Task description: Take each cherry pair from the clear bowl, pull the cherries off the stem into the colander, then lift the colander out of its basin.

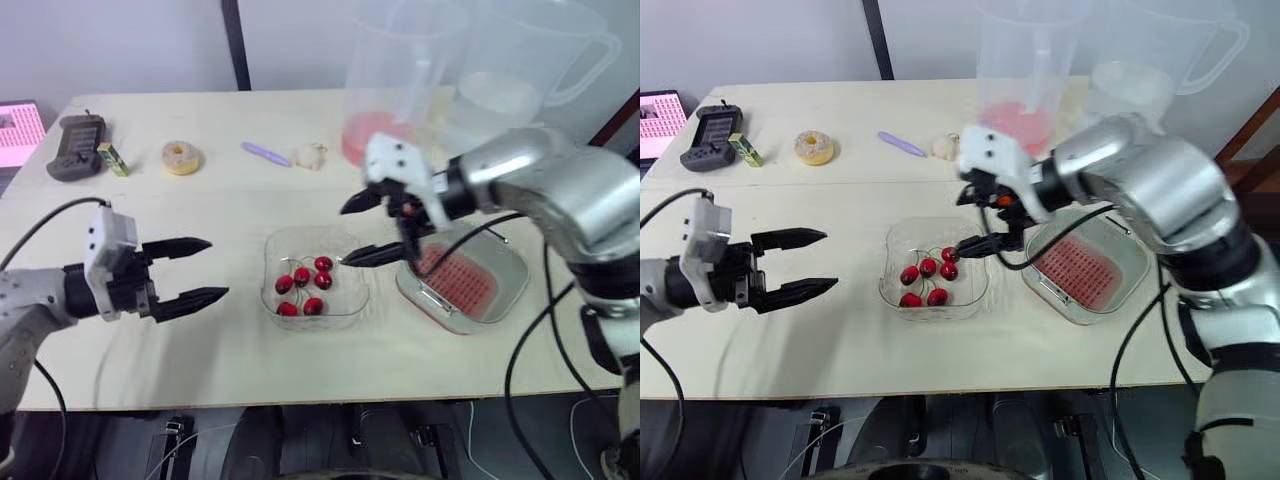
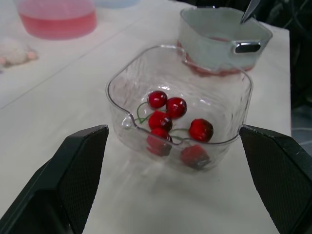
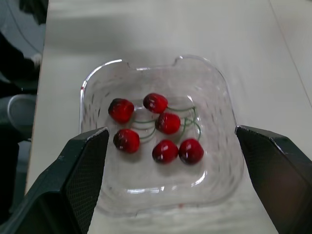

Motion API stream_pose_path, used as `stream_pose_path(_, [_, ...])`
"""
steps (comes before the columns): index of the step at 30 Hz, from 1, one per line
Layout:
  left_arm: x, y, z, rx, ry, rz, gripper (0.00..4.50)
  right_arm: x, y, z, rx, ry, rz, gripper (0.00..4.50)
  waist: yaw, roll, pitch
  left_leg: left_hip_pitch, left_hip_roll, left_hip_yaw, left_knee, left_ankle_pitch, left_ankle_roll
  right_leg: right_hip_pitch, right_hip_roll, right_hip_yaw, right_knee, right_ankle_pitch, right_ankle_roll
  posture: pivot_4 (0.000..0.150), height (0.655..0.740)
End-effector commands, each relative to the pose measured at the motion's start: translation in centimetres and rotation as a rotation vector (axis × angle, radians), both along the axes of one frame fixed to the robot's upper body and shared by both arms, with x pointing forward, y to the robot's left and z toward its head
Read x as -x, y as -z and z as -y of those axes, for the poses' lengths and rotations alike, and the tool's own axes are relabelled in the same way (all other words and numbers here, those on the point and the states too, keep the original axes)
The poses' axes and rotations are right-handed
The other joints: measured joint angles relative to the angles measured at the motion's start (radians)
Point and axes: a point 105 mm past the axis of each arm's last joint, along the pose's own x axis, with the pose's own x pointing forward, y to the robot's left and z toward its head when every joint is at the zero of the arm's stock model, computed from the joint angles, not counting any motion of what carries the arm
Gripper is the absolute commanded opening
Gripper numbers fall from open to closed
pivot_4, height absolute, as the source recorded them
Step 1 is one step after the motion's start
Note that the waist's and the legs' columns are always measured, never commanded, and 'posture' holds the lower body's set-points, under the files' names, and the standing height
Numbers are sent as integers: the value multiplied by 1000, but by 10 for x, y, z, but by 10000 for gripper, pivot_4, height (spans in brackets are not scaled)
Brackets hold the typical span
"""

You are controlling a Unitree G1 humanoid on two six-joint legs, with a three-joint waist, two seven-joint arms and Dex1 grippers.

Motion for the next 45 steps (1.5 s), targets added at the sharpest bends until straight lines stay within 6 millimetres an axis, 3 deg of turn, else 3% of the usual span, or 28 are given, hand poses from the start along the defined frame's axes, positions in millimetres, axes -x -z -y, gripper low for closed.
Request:
stream_pose_path(1, [5,-9,-3,23,-27,49,45000,-5,10,-14,54,-18,64,44006,0,-1,0,0,0,-1,0,0,0,0,0,0,1,0,0,1500,7400])
stream_pose_path(4, [7,-7,-6,14,-50,41,45000,-7,31,-22,100,-37,55,35664,-1,-1,0,0,0,-1,1,0,0,0,0,0,2,0,0,1500,7400])
stream_pose_path(6, [7,-7,-7,12,-60,43,45000,-10,41,-23,136,-47,81,27013,0,-1,0,0,0,-1,1,0,0,-1,0,0,4,0,0,1500,7400])
stream_pose_path(18, [8,-7,-6,4,-82,44,45000,-31,80,-27,239,-22,111,27013,-8,-1,0,1,0,-1,2,0,0,-2,1,0,9,-1,-1,1500,7400])
stream_pose_path(21, [8,-9,-6,15,-85,48,45000,-41,79,-27,245,11,144,27013,-7,-1,0,1,0,-1,2,0,0,-2,1,0,9,-1,-1,1500,7400])
stream_pose_path(33, [6,-37,-4,197,-102,94,45000,-36,67,-26,296,-125,260,27013,-7,-1,0,1,0,-2,3,0,0,-1,1,-1,9,-1,-1,1500,7400])
stream_pose_path(45, [8,-32,-3,186,-104,71,45000,-46,59,-25,356,-226,460,27013,-7,-1,-1,1,0,-2,2,0,0,-2,1,-1,9,-1,-1,1500,7400])
